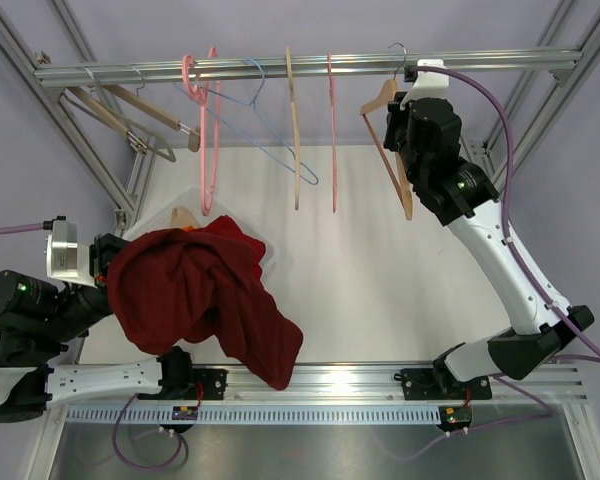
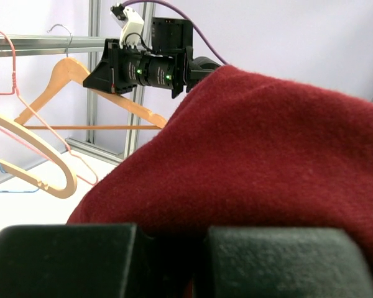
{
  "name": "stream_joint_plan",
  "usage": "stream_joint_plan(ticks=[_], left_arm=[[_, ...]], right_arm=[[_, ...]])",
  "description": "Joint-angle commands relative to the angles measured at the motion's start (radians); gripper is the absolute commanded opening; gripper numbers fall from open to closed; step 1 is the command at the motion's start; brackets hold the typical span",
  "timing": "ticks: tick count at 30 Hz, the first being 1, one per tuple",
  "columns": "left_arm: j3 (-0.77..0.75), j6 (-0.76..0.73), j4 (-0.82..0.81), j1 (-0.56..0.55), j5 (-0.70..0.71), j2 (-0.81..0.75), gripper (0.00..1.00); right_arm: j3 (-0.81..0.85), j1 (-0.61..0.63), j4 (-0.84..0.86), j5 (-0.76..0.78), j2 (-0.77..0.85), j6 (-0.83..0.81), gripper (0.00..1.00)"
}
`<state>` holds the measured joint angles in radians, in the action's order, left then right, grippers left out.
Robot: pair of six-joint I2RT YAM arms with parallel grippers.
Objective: Remove the t-shirt from the hanger
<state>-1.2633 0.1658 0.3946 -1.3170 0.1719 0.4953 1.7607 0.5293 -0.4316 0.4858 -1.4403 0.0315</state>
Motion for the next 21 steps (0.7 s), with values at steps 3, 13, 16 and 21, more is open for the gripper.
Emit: stream_joint_plan(ticks=[3, 13, 16, 21], left_arm=[[-0.041, -0.006, -0.083, -0.001, 0.017, 0.023, 0.00], [-0.036, -0.018, -0.083, -0.001, 0.054, 0.015, 0.00], [-0.031, -0.032, -0.083, -0.001, 0.080, 0.019, 0.00], [-0.036, -0.045, -0.085, -0.001, 0.100, 0.037, 0.00]], right_arm=[[-0.092, -0.005, 0.096, 0.022, 0.040, 0.028, 0.00], [-0.170, -0.006, 0.137, 0.001, 0.089, 0.064, 0.01], [-0.199, -0.006, 0.148, -0.027, 0.122, 0.085, 0.12], [-0.233, -0.006, 0.146, -0.070, 0.181, 0.110, 0.43]])
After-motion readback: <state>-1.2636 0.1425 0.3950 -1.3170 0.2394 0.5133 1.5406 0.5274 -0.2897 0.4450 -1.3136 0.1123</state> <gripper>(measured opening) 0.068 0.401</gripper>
